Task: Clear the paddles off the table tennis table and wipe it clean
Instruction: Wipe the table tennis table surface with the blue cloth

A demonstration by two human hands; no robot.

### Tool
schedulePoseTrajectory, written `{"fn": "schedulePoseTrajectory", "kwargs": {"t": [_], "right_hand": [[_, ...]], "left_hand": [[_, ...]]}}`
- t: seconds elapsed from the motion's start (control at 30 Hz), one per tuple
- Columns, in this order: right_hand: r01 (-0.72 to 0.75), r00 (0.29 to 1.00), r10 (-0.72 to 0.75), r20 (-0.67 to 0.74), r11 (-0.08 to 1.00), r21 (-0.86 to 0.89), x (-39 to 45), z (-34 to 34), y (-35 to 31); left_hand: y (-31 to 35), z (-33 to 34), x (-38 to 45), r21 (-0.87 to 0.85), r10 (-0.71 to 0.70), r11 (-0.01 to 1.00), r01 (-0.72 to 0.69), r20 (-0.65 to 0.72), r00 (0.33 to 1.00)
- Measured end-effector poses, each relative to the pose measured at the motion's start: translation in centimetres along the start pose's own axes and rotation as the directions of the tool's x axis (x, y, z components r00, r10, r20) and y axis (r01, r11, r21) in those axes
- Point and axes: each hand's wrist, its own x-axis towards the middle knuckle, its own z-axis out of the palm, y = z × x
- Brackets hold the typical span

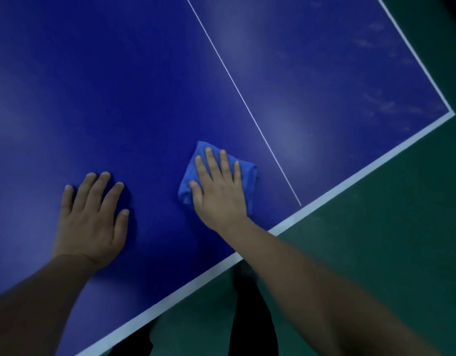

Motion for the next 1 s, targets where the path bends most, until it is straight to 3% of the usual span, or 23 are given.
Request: {"fn": "schedulePoseTrajectory", "kwargs": {"t": [0.1, 0.2, 0.3, 0.4, 0.47, 0.53, 0.6, 0.67, 0.73, 0.77, 0.83, 0.9, 0.93, 1.0], "right_hand": [[0.097, 0.995, -0.097, -0.004, 0.995, 0.026, 3.9, -0.9, 1.6], [0.139, 0.99, -0.138, -0.018, 0.99, 0.036, 7.2, -2.0, 6.5], [-0.046, 0.994, 0.044, -0.102, 0.999, -0.011, 10.3, -3.0, 17.3], [-0.323, 0.939, 0.327, -0.107, 0.945, 0.051, 11.9, -4.9, 29.6], [-0.464, 0.881, 0.471, -0.037, 0.877, 0.124, 12.7, -6.0, 33.2], [-0.49, 0.859, 0.505, -0.087, 0.859, 0.147, 12.9, -5.4, 31.5], [-0.323, 0.926, 0.34, -0.162, 0.939, 0.119, 10.6, -3.9, 26.0], [0.071, 0.99, -0.067, -0.124, 0.997, 0.026, 4.8, -1.7, 20.2], [0.381, 0.925, -0.381, 0.003, 0.925, 0.001, -1.4, -0.8, 19.0], [0.429, 0.903, -0.429, 0.007, 0.903, -0.005, -2.5, -0.5, 21.1], [0.324, 0.945, -0.327, -0.034, 0.943, -0.074, -1.5, -0.9, 27.9], [0.05, 0.993, -0.064, -0.1, 0.989, -0.142, 1.3, -1.9, 36.2], [-0.132, 0.988, 0.123, -0.091, 0.987, -0.096, 2.7, -3.1, 39.6], [-0.434, 0.898, 0.437, -0.055, 0.899, 0.056, 5.1, -5.2, 42.7]], "left_hand": [[2.4, -0.2, -0.3, 0.016, -0.149, 0.989, 0.149, -0.034, 0.988], [9.5, 0.5, -0.8, -0.045, -0.307, 0.952, 0.303, -0.107, 0.946], [18.1, 2.3, -0.4, -0.111, -0.364, 0.929, 0.353, -0.108, 0.925], [24.6, 4.1, 0.1, -0.138, -0.383, 0.919, 0.37, -0.079, 0.92], [26.6, 5.0, 0.1, -0.113, -0.364, 0.928, 0.355, -0.069, 0.929], [27.0, 5.4, 0.2, -0.081, -0.352, 0.935, 0.346, -0.075, 0.933], [26.9, 5.5, 0.3, -0.069, -0.364, 0.931, 0.359, -0.078, 0.928], [27.0, 5.4, 0.4, -0.068, -0.368, 0.929, 0.364, -0.081, 0.926], [27.1, 5.5, 0.3, -0.066, -0.368, 0.929, 0.364, -0.087, 0.926], [27.2, 5.5, 0.3, -0.071, -0.371, 0.928, 0.366, -0.083, 0.925], [27.2, 5.6, 0.4, -0.084, -0.382, 0.923, 0.376, -0.072, 0.921], [27.2, 5.7, 0.5, -0.086, -0.381, 0.923, 0.375, -0.065, 0.922], [27.2, 5.7, 0.4, -0.089, -0.382, 0.923, 0.376, -0.067, 0.922], [27.2, 5.9, 0.3, -0.089, -0.385, 0.921, 0.379, -0.066, 0.921]]}}
